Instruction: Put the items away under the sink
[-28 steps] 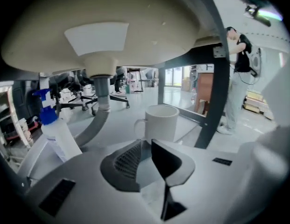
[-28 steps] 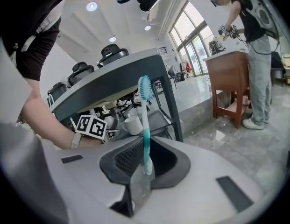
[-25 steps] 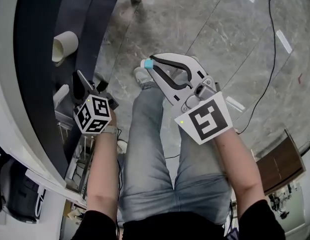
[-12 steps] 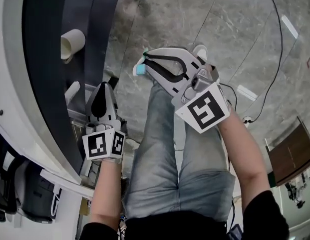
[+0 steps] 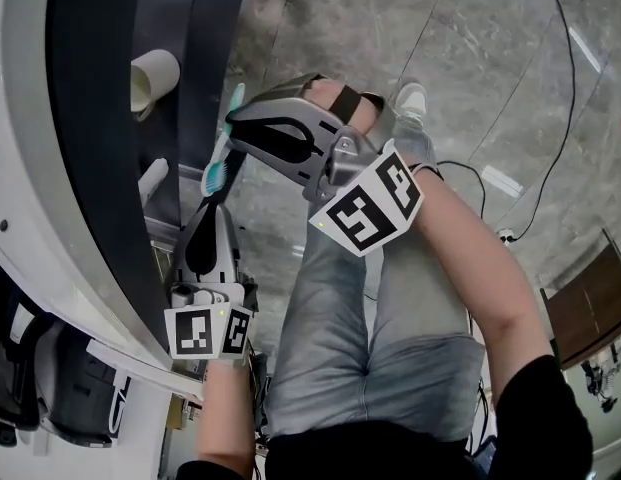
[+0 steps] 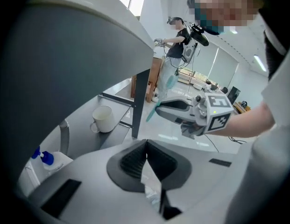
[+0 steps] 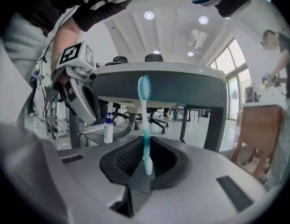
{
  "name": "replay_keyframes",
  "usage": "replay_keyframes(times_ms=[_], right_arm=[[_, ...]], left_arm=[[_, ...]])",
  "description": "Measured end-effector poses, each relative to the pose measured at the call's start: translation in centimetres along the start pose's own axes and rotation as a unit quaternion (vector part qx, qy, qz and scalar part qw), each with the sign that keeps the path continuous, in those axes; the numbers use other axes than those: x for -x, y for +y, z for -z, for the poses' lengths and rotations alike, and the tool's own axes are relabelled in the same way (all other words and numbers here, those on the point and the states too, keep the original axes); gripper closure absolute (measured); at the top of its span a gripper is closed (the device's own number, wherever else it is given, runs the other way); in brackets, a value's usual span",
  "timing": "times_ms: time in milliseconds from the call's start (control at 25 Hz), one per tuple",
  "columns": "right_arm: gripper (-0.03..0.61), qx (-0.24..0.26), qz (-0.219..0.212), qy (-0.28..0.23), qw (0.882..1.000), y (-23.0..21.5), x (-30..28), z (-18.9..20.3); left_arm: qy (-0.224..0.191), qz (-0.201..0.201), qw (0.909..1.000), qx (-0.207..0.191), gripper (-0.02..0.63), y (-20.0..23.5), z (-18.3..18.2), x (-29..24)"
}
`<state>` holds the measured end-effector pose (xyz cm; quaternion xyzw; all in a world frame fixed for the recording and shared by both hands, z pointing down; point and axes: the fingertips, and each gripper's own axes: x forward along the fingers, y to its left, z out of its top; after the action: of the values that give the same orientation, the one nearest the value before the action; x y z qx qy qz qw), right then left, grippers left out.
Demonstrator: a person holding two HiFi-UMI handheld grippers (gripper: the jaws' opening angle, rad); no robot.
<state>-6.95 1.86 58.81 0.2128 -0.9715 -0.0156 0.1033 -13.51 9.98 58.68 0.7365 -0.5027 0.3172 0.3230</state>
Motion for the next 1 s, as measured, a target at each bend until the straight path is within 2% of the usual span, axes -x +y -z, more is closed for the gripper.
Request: replay_keyframes(times_ms=[160, 400, 720, 1000], right_arm=[[0.522, 0.056, -0.016, -0.018, 0.998, 0.3, -2.4, 0.0], [0.522, 0.111, -0.04, -0.042, 0.992, 0.4, -5.1, -0.7], [0.522, 0.196, -0.083, -0.055, 0.975, 1.4, -8.6, 0.2], [0.522, 0.237, -0.121, -0.079, 0.961, 2.6, -12.7, -1.6]], left_arm=[[0.011, -0.001, 0.9999, 0.009, 0.591, -0.1, 0.8, 0.5], [0.016, -0.012, 0.9994, 0.027, 0.591, 0.3, 1.4, 1.3], [0.011, -0.03, 0.9978, 0.057, 0.591, 0.5, 2.0, 1.3], [0.011, -0.042, 0.9957, 0.082, 0.591, 2.5, 2.2, 0.1]])
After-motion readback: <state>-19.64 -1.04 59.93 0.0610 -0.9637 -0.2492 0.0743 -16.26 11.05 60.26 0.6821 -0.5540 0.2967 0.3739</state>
